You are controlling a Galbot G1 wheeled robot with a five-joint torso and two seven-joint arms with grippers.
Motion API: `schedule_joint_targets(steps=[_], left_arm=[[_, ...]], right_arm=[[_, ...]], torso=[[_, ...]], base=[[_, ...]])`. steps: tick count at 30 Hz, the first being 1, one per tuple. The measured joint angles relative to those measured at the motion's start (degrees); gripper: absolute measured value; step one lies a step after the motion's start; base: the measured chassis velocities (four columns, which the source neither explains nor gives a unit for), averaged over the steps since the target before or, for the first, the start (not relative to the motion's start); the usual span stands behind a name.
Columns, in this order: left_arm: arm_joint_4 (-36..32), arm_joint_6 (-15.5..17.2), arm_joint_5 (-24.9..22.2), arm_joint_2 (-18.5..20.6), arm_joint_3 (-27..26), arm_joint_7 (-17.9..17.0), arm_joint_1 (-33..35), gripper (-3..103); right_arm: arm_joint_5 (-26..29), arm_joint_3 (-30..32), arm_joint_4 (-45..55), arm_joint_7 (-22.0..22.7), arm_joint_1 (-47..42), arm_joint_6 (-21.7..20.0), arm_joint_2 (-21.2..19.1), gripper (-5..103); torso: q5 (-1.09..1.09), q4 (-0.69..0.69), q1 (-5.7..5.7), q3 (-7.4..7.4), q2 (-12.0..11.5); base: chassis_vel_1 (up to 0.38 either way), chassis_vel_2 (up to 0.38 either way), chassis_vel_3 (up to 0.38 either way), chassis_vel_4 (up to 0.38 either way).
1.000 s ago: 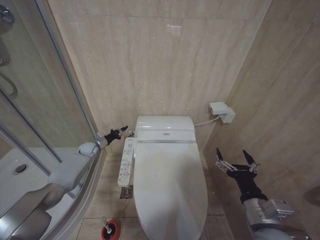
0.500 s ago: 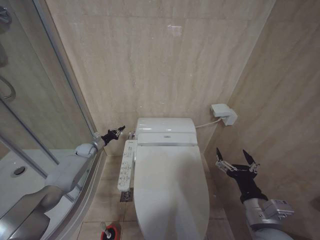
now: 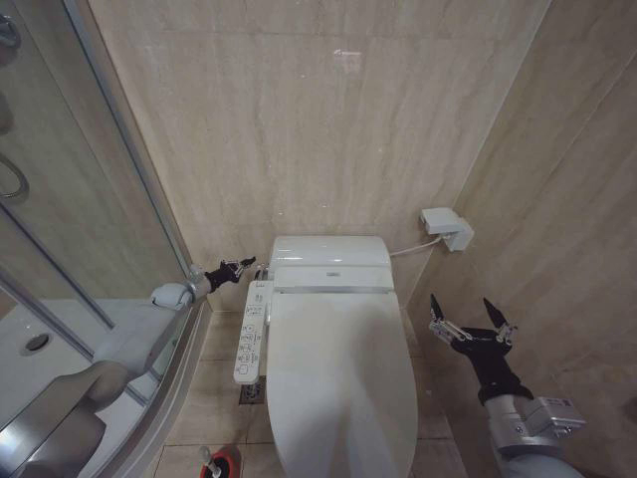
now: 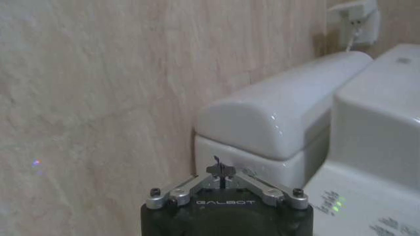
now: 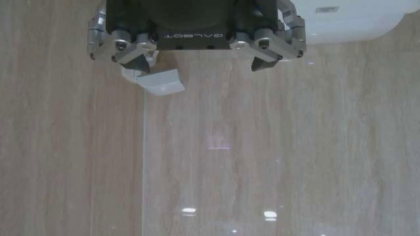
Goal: Open the toilet lid, clean the toilet bowl with a toilet brush, close the toilet lid, and flush.
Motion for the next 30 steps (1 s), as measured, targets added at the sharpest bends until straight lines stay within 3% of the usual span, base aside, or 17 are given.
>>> schedule_joint_targets(steps=[11, 30], left_arm=[[-0.35, -0.42, 3.51, 0.13, -0.43, 3.66, 2.16, 0], [6.66, -2.04, 4.08, -4.16, -2.23, 1.95, 2.07, 0]], right_arm=[[0.00, 0.00, 0.00, 0.00, 0.00, 0.00, 0.00, 100], [0.00, 0.00, 0.00, 0.01, 0.00, 0.00, 0.00, 100]], torso=[[0.00, 0.00, 0.00, -0.01, 0.00], [0.01, 0.02, 0.00, 0.00, 0.00]], base=[[0.000, 0.000, 0.000, 0.000], [0.000, 0.000, 0.000, 0.000]])
